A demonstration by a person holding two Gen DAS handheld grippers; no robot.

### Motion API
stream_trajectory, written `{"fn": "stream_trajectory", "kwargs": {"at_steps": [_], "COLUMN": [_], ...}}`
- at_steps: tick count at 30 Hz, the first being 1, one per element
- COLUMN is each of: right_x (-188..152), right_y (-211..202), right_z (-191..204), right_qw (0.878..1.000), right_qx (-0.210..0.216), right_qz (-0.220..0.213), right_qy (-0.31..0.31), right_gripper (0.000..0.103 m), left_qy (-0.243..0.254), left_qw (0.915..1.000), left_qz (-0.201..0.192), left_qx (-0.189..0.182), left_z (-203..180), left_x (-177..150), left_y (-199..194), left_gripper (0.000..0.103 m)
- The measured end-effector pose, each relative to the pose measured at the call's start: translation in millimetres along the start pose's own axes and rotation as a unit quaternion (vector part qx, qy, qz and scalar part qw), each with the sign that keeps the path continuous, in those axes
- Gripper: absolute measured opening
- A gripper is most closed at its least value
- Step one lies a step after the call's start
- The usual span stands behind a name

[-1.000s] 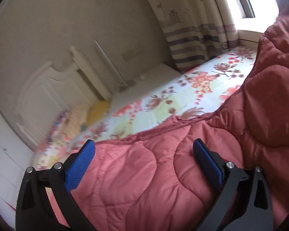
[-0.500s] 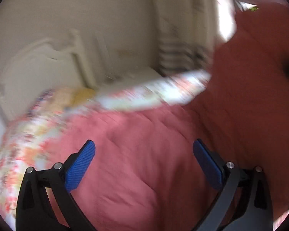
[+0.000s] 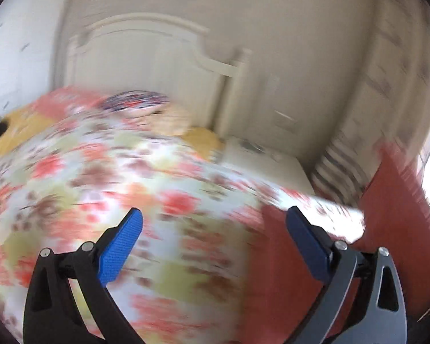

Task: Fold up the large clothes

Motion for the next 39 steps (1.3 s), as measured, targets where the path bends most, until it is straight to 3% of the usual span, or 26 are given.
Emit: {"fn": "stream_trajectory", "kwargs": {"at_steps": [3, 4, 5, 7, 11, 13, 15, 18, 19, 20, 22, 24, 25, 27, 29, 31, 32, 33, 34, 36, 39], "right_x": [0, -9, -26, -40, -42, -43, -44, -45, -45, -45, -44, -45, -45, -48, -51, -49, -46, -42, -39, -32, -15], "right_y": [-1, -2, -4, -8, -3, -3, -3, -2, -1, -1, 0, -3, -7, -20, -41, -47, -44, -39, -29, 1, 10], "right_z": [91, 121, 159, 185, 172, 170, 169, 168, 167, 166, 163, 155, 150, 135, 108, 76, 49, 32, 13, -27, -42], "right_qw": [0.985, 0.974, 0.952, 0.927, 0.941, 0.939, 0.938, 0.938, 0.938, 0.938, 0.938, 0.939, 0.94, 0.946, 0.951, 0.955, 0.953, 0.946, 0.938, 0.925, 0.915], "right_qx": [0.012, 0.021, 0.016, -0.032, -0.012, -0.015, -0.021, -0.025, -0.026, -0.027, -0.028, -0.021, -0.009, 0.048, 0.149, 0.225, 0.278, 0.314, 0.341, 0.356, 0.354], "right_qz": [-0.022, -0.027, -0.05, -0.094, -0.081, -0.086, -0.083, -0.081, -0.082, -0.083, -0.086, -0.09, -0.098, -0.11, -0.119, -0.104, -0.085, -0.07, -0.054, -0.022, -0.005], "right_qy": [-0.17, -0.226, -0.303, -0.361, -0.328, -0.332, -0.335, -0.335, -0.335, -0.336, -0.335, -0.331, -0.326, -0.3, -0.242, -0.161, -0.084, -0.029, 0.025, 0.131, 0.196], "right_gripper": [0.04, 0.042, 0.052, 0.053, 0.053, 0.053, 0.053, 0.052, 0.052, 0.052, 0.053, 0.058, 0.06, 0.079, 0.088, 0.087, 0.082, 0.074, 0.073, 0.072, 0.07], "left_qy": [-0.011, -0.009, -0.003, 0.017, 0.075, 0.118, 0.175, 0.243, 0.258, 0.282, 0.28, 0.244, 0.234, 0.221, 0.213, 0.205, 0.202, 0.203, 0.202, 0.201, 0.197], "left_qw": [0.9994, 0.9994, 0.9995, 0.9995, 0.9929, 0.9797, 0.957, 0.9294, 0.9251, 0.9221, 0.9185, 0.9182, 0.9215, 0.9286, 0.935, 0.9396, 0.9416, 0.943, 0.9439, 0.946, 0.9485], "left_qz": [-0.001, 0.003, 0.011, 0.021, 0.044, 0.067, 0.104, 0.159, 0.168, 0.18, 0.227, 0.248, 0.24, 0.23, 0.218, 0.207, 0.2, 0.196, 0.193, 0.19, 0.186], "left_qx": [0.033, 0.034, 0.03, 0.013, -0.081, -0.147, -0.207, -0.228, -0.222, -0.195, -0.163, -0.19, -0.196, -0.19, -0.182, -0.18, -0.18, -0.177, -0.176, -0.17, -0.164], "left_z": [38, 43, 44, 34, -31, -82, -143, -201, -207, -211, -199, -179, -168, -151, -140, -137, -138, -138, -134, -134, -134], "left_x": [4, 1, -5, -8, -10, -10, -18, -39, -45, -53, -73, -84, -85, -83, -82, -82, -82, -82, -78, -77, -77], "left_y": [-2, -4, -6, -5, -5, 0, 12, 48, 59, 82, 123, 145, 150, 156, 157, 156, 156, 156, 154, 152, 150], "left_gripper": [0.099, 0.099, 0.099, 0.099, 0.101, 0.101, 0.101, 0.101, 0.101, 0.101, 0.101, 0.101, 0.101, 0.101, 0.101, 0.101, 0.101, 0.101, 0.101, 0.101, 0.101]}}
Point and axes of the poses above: each gripper's, at about its wrist camera, not at the fingertips, and y roughly the way its jaws point, z to its left, x to its top, the point moved 8 cm from there along y, roughly the way its jaws point, and after that the axes turned 1 degree about z, right-handed, at the moved point
